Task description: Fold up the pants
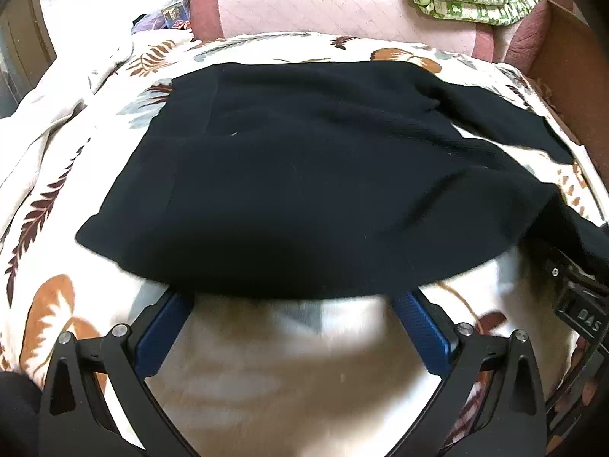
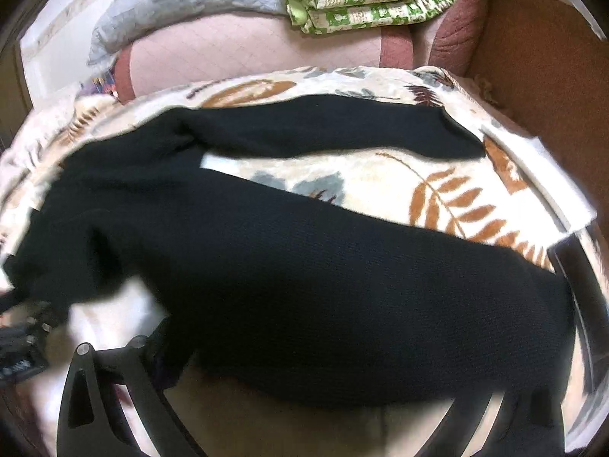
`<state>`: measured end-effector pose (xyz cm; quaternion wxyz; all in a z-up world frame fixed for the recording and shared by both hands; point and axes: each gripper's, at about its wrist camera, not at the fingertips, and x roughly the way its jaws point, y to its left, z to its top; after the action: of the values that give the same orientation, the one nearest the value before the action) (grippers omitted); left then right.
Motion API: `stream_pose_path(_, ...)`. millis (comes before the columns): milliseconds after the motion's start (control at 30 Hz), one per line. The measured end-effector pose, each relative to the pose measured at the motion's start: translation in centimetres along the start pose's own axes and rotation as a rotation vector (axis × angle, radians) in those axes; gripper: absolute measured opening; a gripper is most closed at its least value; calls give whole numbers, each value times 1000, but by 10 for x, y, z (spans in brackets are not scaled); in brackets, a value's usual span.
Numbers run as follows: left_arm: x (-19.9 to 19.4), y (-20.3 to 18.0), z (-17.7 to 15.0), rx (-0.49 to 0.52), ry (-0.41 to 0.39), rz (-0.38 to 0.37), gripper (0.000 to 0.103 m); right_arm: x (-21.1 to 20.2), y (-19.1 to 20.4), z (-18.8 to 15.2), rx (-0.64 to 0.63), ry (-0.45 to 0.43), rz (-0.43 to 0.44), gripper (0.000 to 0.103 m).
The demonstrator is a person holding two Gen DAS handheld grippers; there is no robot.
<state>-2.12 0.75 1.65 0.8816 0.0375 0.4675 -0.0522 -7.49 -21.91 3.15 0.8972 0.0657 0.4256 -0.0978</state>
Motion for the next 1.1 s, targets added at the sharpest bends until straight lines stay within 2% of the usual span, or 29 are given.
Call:
stream_pose_path(167,-41,10,-6,-35,-88,-50,103,-43,5,-2,-31,-87,-9,103)
stream_pose_path(267,-60,18,-1,-27,-115,-38,103,-63,2,3,-29,-102,40,103)
stream_pose_path(333,-65,26,6,-31,-88,-19,103,-70,-2,6,-29,-104,50,103)
stream_pose_path(367,-69,36,4,-62,-89,-41,103,-74,-4,7,-33,-108,49,103)
stream_pose_path(467,-66,49,5,-71,-65,11,103,-82,-14,10,-60,-113,16,103)
stream_pose_path(567,-55,64,3,-100,-51,50,103,-99,-28,13,-100,-125,68,103)
stream_pose_path(633,-49,74,2,-140,-43,44,103,-108,-39,15,-122,-148,33,103)
stream_pose_path(700,-45,85,0,-178,-43,40,103,-112,-58,18,-141,-150,-52,103)
stream_pose_path(833,-31,99,0,-228,-11,61,103,-96,-105,20,-113,-110,-136,103)
stream_pose_path(1000,-14,113,-5,-315,46,65,103,-54,-161,9,-22,0,-153,102)
stream_pose_path(1100,-4,112,-5,-336,64,74,103,-36,-173,0,-7,43,-130,101)
